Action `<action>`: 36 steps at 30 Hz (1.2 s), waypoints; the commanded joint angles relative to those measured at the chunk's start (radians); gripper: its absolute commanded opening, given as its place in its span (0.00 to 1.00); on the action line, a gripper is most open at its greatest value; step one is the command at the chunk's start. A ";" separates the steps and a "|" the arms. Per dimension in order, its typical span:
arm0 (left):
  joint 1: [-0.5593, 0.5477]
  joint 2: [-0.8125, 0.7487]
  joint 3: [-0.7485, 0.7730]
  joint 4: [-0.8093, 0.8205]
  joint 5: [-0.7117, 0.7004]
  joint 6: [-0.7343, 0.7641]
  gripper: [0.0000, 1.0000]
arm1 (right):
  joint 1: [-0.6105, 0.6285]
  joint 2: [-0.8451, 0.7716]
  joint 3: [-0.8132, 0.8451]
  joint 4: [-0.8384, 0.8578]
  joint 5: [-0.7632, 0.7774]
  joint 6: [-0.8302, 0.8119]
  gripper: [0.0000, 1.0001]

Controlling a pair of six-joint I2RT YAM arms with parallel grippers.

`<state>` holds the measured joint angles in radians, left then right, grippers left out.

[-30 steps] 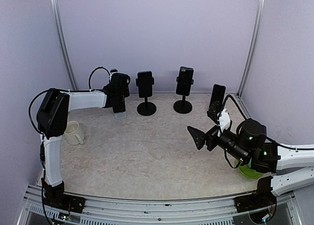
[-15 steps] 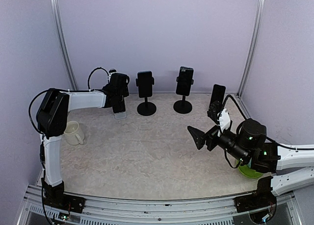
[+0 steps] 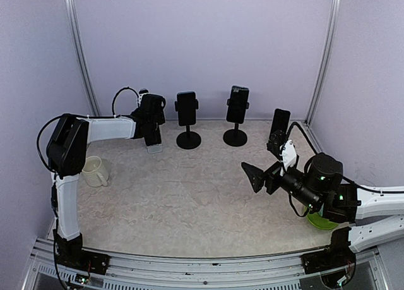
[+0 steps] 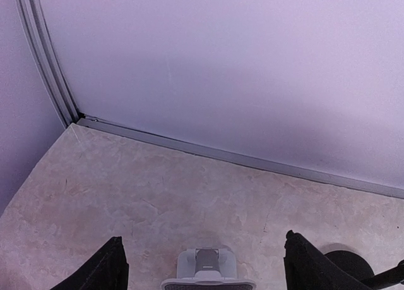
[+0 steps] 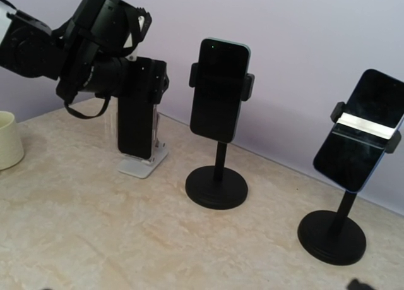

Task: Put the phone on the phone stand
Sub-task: Install the phone onto the phone stand.

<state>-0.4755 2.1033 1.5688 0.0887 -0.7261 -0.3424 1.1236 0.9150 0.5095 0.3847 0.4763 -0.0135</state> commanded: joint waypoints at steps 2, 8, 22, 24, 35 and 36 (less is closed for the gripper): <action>0.018 -0.002 -0.007 0.016 0.005 -0.019 0.80 | 0.010 -0.017 -0.003 -0.012 0.012 -0.008 1.00; 0.023 0.004 -0.003 0.011 0.019 -0.021 0.88 | 0.010 -0.019 -0.003 -0.012 0.010 -0.007 1.00; 0.028 -0.004 0.012 -0.012 0.035 -0.040 0.99 | 0.010 -0.015 0.003 -0.015 0.009 -0.013 1.00; 0.028 -0.018 0.003 -0.006 0.041 -0.047 0.99 | 0.010 -0.015 0.003 -0.016 0.008 -0.013 1.00; 0.028 -0.115 -0.001 -0.032 0.049 -0.055 0.99 | 0.010 -0.041 0.017 -0.037 0.028 -0.026 1.00; 0.028 -0.121 0.001 -0.037 0.043 -0.052 0.99 | 0.010 -0.046 0.018 -0.039 0.031 -0.027 1.00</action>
<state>-0.4545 2.0605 1.5692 0.0658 -0.6800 -0.3885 1.1236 0.8986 0.5095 0.3531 0.4831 -0.0299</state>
